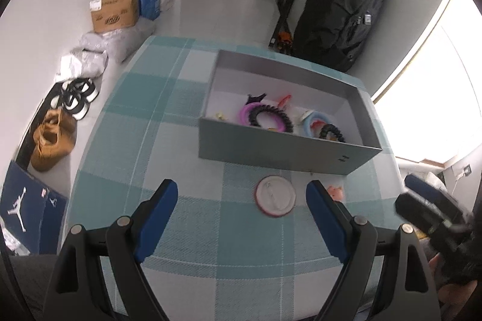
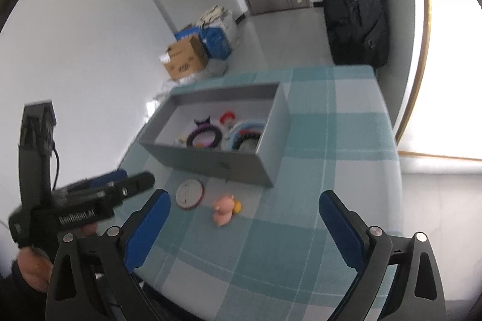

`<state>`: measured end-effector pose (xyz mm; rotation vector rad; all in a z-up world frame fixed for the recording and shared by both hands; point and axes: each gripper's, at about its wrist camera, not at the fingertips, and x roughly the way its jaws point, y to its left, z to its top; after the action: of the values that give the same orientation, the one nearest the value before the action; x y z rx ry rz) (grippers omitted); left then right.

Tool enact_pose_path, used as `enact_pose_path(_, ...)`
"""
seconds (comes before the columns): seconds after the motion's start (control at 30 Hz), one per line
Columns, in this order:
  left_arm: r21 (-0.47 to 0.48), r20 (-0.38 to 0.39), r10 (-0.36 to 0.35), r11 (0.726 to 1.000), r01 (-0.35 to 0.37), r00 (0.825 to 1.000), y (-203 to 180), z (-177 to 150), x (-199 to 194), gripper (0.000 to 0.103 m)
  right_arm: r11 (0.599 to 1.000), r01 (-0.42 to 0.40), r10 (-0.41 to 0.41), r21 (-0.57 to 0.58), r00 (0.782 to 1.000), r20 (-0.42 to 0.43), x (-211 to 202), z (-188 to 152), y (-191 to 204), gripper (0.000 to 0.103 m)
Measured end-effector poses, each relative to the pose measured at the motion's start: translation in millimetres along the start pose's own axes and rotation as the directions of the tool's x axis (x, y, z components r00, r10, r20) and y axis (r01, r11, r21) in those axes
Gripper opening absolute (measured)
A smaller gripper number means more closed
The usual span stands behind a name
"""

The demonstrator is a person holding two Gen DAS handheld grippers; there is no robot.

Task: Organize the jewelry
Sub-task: 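Withdraw both tools from the box toward the pig and badge, then grasp the pink pig figure with the right tool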

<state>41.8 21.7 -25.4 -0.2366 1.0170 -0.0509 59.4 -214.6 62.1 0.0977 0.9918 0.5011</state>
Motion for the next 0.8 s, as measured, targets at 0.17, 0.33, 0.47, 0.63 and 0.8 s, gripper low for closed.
enact_pose_path(0.17,-0.013,-0.010,0.027,1.000,-0.027,1.000,5,0,1,0.084,1.000,-0.009,0.008,-0.014,0.995,-0.097,21,-8,6,0.071)
enact_pose_path(0.33,-0.011,-0.022,0.031,0.999,-0.031,0.999,7,-3,3,0.084,0.999,-0.012,0.006,-0.040,0.990,-0.143,35,-12,14,0.061)
enact_pose_path(0.47,0.009,-0.020,0.045,0.999,-0.044,0.999,7,-4,3,0.084,0.998,-0.004,-0.006,-0.058,0.985,-0.170,45,-13,22,0.047)
enact_pose_path(0.63,0.007,-0.038,0.043,0.999,-0.043,0.998,11,-5,5,0.084,0.998,-0.003,-0.008,-0.061,0.984,-0.179,51,-10,26,0.038)
enact_pose_path(0.8,0.001,-0.045,0.044,0.999,-0.044,0.998,12,-4,5,0.084,0.997,0.011,-0.025,-0.077,0.982,-0.187,56,-8,30,0.029)
